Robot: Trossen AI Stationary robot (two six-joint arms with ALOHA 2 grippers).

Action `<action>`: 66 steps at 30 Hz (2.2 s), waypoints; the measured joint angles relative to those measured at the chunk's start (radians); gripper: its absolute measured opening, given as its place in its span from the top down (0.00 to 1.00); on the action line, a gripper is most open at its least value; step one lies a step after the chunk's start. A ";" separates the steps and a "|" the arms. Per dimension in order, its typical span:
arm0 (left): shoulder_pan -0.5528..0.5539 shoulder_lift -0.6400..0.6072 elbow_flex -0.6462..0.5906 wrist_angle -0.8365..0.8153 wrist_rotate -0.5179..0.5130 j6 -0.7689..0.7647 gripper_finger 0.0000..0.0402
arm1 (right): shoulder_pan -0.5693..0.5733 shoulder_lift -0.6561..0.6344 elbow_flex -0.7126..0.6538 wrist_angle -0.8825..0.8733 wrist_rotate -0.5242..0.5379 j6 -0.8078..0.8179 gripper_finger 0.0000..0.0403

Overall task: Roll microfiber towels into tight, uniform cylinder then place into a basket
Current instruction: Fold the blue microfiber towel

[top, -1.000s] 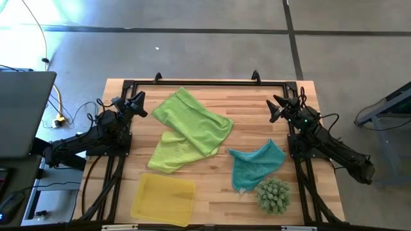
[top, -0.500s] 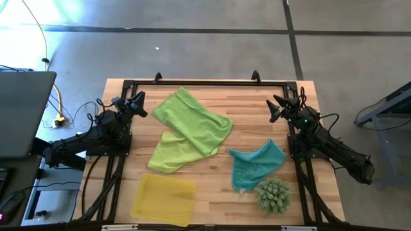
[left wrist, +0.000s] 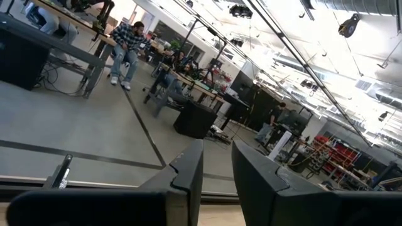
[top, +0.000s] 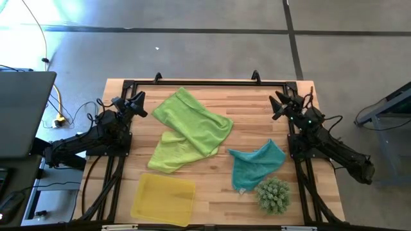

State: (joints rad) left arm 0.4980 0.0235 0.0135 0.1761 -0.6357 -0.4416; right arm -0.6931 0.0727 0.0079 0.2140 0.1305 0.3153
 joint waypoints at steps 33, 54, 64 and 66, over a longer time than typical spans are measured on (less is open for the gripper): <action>0.000 0.000 0.000 0.000 0.000 0.000 0.81 | 0.015 0.348 0.288 0.050 -0.333 -0.054 0.36; 0.000 0.000 0.000 0.000 0.000 0.000 0.81 | 0.444 0.899 0.615 -0.462 -0.445 -0.134 0.36; 0.000 0.000 0.000 0.000 0.000 0.000 0.81 | 0.645 1.073 0.628 -0.449 -0.478 -0.185 0.36; 0.000 0.000 0.000 0.000 0.000 0.000 0.81 | 0.665 1.113 0.628 -0.438 -0.478 -0.183 0.36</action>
State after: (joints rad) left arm 0.4980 0.0232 0.0135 0.1764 -0.6357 -0.4416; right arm -0.0277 1.1856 0.6357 -0.2243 -0.3471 0.1321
